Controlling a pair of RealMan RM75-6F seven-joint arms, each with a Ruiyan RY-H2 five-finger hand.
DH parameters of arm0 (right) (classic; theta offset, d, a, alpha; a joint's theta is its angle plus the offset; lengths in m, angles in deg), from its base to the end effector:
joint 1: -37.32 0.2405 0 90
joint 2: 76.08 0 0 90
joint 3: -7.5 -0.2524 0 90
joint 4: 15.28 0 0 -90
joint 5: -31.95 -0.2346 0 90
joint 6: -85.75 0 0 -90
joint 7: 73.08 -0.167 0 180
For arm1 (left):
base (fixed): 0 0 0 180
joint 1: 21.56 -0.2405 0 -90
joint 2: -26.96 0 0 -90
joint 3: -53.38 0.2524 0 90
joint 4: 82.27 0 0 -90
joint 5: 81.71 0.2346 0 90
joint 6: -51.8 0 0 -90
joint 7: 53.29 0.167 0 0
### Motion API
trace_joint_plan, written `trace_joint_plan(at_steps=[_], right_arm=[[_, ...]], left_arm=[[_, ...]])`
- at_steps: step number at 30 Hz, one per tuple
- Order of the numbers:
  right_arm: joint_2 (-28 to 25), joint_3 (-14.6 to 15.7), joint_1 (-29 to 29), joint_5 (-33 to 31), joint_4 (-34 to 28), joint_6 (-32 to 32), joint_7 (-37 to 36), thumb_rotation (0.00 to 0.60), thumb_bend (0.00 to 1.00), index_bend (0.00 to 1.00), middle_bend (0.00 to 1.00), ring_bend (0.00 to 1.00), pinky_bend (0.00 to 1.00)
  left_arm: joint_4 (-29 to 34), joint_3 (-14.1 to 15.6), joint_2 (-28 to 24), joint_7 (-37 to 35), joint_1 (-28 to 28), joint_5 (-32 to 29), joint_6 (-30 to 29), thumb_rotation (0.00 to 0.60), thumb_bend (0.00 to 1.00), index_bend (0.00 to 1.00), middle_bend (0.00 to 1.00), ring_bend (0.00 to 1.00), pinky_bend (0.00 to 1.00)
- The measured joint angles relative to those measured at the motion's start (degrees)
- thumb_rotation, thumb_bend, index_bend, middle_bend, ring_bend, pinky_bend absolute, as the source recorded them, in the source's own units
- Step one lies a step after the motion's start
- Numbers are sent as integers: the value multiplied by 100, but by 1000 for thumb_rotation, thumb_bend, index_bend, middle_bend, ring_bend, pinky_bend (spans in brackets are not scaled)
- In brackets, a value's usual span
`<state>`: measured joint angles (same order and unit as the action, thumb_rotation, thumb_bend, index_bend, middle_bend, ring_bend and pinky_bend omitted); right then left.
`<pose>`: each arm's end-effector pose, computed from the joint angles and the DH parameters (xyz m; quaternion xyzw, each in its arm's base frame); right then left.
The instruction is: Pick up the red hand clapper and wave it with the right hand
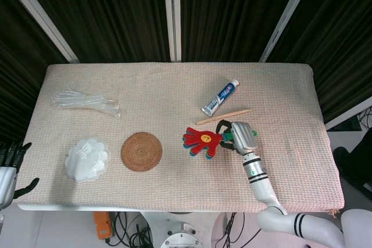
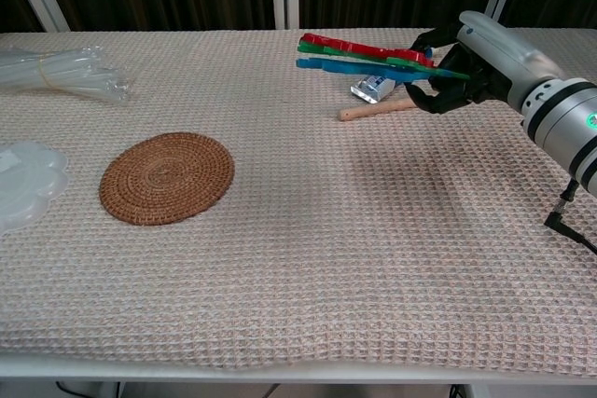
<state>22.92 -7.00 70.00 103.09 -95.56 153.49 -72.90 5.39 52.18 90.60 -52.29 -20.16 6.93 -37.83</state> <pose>-0.1460 -0.3467 -0.0511 0.5741 -0.4945 0.5234 0.3898 -0.3369 0.1801 0.1509 -0.6055 -0.3480 -0.3627 0.6170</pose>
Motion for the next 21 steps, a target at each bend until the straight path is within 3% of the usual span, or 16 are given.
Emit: trace_joint_plan(at_steps=[4, 8, 16, 21], right_arm=[[-39, 19, -4, 167, 10, 115, 70, 600, 891, 1000, 1000, 1000, 1000], [-46, -68, -26, 286, -63, 323, -108, 600, 905, 1000, 1000, 1000, 1000], [-262, -768, -221, -205, -927, 286, -2016, 600, 958, 1000, 1000, 1000, 1000], [-738, -1269, -363, -1072, -1549, -380, -3142, 600, 998, 1000, 1000, 1000, 1000]], left_arm=[[2, -1, -3, 5, 1, 2, -3, 600, 178, 106, 6, 0, 64], [17, -5, -14, 7, -1, 4, -14, 600, 178, 106, 6, 0, 64], [18, 0, -18, -21, -1, -3, -1, 600, 178, 106, 6, 0, 64], [24, 3, -14, -16, 21, 6, 31, 600, 175, 106, 6, 0, 64]])
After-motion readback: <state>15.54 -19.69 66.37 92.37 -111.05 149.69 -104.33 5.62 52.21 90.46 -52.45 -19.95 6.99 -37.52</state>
